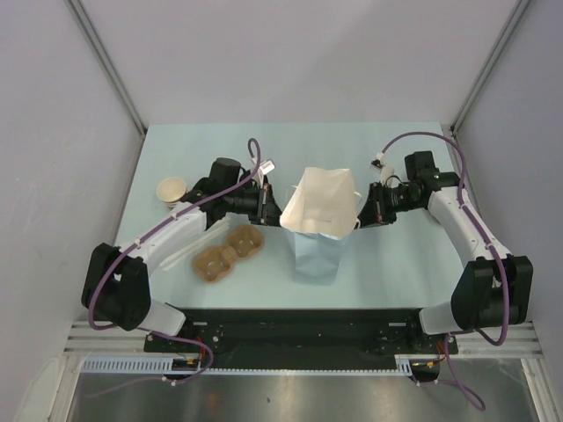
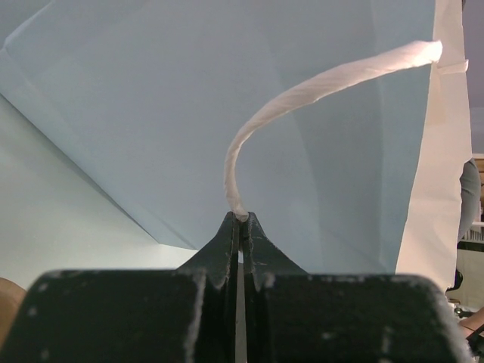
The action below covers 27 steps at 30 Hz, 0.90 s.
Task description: Pack the takeout coffee
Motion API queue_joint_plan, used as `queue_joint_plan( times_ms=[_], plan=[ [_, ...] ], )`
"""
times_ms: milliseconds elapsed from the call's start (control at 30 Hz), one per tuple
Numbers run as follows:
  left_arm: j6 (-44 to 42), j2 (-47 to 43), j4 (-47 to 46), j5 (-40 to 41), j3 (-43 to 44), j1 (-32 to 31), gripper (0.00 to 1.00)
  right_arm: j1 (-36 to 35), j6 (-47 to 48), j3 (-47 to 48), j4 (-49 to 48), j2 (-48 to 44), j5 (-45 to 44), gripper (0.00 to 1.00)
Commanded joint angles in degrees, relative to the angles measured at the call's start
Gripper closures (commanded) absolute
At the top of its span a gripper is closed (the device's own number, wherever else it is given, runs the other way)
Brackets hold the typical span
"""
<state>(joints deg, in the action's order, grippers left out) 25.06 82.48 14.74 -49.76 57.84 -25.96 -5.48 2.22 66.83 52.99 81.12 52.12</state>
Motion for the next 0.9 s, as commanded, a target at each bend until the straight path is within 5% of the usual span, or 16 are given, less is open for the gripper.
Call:
queue_joint_plan(
  times_ms=[0,133,233,433,700,867],
  plan=[
    [-0.2,0.4,0.0,0.1,-1.1,-0.5,1.0,-0.4,-0.5,-0.2,-2.5,-0.1,-0.8,1.0],
    [-1.6,-0.6,1.2,0.8,0.1,-0.5,1.0,-0.2,-0.4,-0.2,-2.2,-1.3,-1.2,1.0],
    [-2.8,-2.1,3.0,1.8,1.6,-0.5,0.89,1.6,-0.2,-0.1,-1.8,-2.9,-1.2,0.98],
    [-3.2,-6.3,2.9,3.3,3.8,-0.1,0.57,5.0,0.9,1.3,0.4,-5.3,0.4,0.74],
    [-3.3,-8.6,3.6,3.7,8.2,0.6,0.49,5.0,1.0,6.5,1.6,-7.2,1.6,0.56],
    [-4.4,-9.9,5.5,4.4,10.4,1.0,0.36,5.0,0.4,9.5,2.2,-7.7,1.4,0.48]
  ],
)
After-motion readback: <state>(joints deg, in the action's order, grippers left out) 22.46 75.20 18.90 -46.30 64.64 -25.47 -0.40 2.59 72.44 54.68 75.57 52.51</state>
